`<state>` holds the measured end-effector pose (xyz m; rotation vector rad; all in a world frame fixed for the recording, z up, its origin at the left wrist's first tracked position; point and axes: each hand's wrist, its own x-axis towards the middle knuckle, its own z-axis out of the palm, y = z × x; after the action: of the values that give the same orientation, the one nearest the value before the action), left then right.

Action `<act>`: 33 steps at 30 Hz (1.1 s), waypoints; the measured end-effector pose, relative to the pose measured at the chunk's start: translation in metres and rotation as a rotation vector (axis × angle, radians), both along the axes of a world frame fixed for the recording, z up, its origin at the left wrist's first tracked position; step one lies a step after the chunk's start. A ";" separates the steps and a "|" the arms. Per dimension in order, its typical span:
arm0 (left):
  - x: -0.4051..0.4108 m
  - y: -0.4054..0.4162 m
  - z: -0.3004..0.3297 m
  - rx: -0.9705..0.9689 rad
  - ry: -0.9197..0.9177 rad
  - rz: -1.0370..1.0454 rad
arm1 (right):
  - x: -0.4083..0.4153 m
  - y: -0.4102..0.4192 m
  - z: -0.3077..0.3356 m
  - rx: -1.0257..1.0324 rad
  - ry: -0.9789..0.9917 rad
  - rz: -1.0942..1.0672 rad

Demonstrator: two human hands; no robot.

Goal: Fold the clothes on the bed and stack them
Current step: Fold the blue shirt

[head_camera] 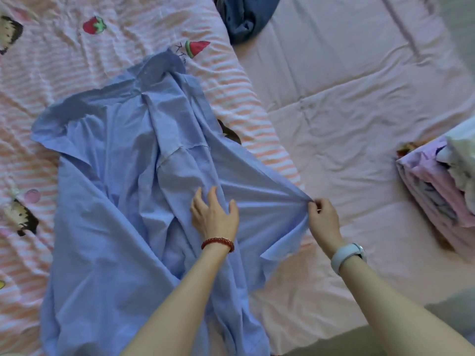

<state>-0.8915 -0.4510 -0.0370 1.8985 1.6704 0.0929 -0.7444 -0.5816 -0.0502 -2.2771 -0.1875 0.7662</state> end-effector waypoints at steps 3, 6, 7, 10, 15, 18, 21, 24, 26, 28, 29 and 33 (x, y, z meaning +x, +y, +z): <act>0.025 0.005 0.007 -0.023 0.030 -0.134 | 0.028 0.000 0.010 0.013 -0.004 -0.166; 0.044 0.008 0.010 -0.097 0.073 -0.233 | 0.039 0.002 0.014 0.030 -0.035 -0.175; 0.049 0.009 0.011 -0.128 0.057 -0.227 | 0.038 0.001 0.016 0.054 -0.047 -0.163; 0.058 0.017 0.019 -0.192 0.030 -0.125 | 0.021 0.000 0.026 0.231 -0.072 -0.063; 0.054 0.038 0.037 -0.470 -0.132 -0.141 | -0.024 0.002 0.046 0.500 0.148 0.132; 0.045 0.037 0.041 -0.663 -0.148 -0.118 | -0.039 0.004 0.055 0.516 0.184 0.081; 0.039 0.030 0.040 -0.847 -0.327 0.123 | -0.044 0.001 0.066 0.452 0.268 0.177; 0.033 0.023 0.035 -0.746 -0.408 0.074 | -0.056 -0.005 0.068 0.381 0.386 0.383; 0.027 0.023 0.034 -0.571 -0.466 0.089 | -0.063 -0.009 0.065 0.350 0.357 0.389; 0.012 0.028 0.036 -0.541 -0.515 0.208 | -0.069 -0.013 0.059 0.266 0.254 0.441; 0.001 0.033 0.038 -0.573 -0.570 0.290 | -0.072 -0.014 0.056 0.229 0.210 0.488; -0.060 0.051 0.056 -0.758 -0.997 0.633 | -0.094 -0.010 0.052 0.178 0.084 0.652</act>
<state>-0.9514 -0.4001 0.0193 0.5278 1.2275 0.4854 -0.8385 -0.5919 0.0020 -2.0084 -0.9500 1.1145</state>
